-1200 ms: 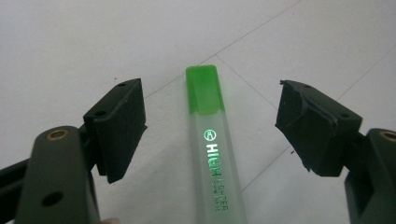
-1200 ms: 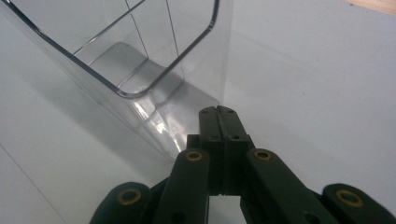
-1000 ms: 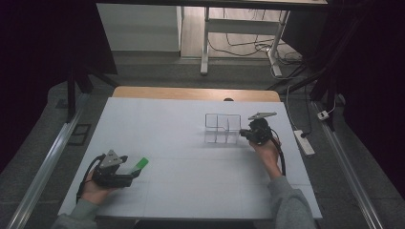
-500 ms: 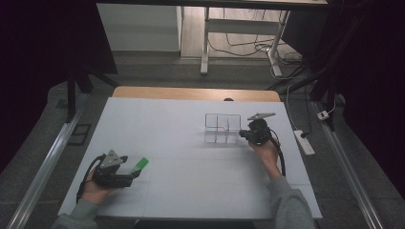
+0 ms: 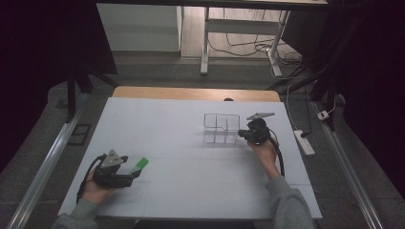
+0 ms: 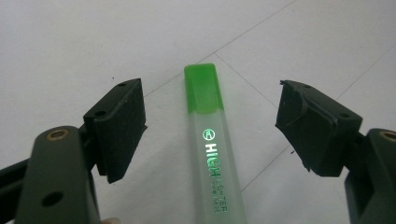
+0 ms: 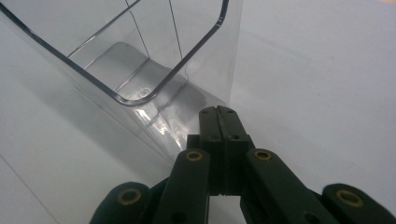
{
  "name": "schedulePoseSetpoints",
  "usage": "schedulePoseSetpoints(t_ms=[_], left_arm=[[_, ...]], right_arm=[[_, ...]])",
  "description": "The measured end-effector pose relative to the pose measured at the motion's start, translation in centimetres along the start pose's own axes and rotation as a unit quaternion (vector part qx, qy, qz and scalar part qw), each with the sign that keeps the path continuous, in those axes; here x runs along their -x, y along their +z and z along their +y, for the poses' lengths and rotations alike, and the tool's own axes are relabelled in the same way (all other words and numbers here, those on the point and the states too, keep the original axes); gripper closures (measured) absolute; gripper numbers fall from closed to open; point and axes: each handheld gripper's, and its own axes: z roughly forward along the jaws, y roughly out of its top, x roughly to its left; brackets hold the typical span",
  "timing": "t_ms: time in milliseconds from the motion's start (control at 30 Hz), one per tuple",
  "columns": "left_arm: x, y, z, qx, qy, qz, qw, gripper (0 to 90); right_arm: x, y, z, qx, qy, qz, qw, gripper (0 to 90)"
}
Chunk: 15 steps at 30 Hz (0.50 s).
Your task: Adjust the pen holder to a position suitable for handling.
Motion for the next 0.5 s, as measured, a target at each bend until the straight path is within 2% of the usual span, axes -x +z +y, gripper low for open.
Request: schedulePoseSetpoints(t_ms=[500], left_arm=[[0.0,0.0,0.0,0.000,-0.001,0.000,1.0000,23.5]], right_arm=[[-1.8,1.3,1.1,-0.002,-0.014,0.004,0.9999,89.5]])
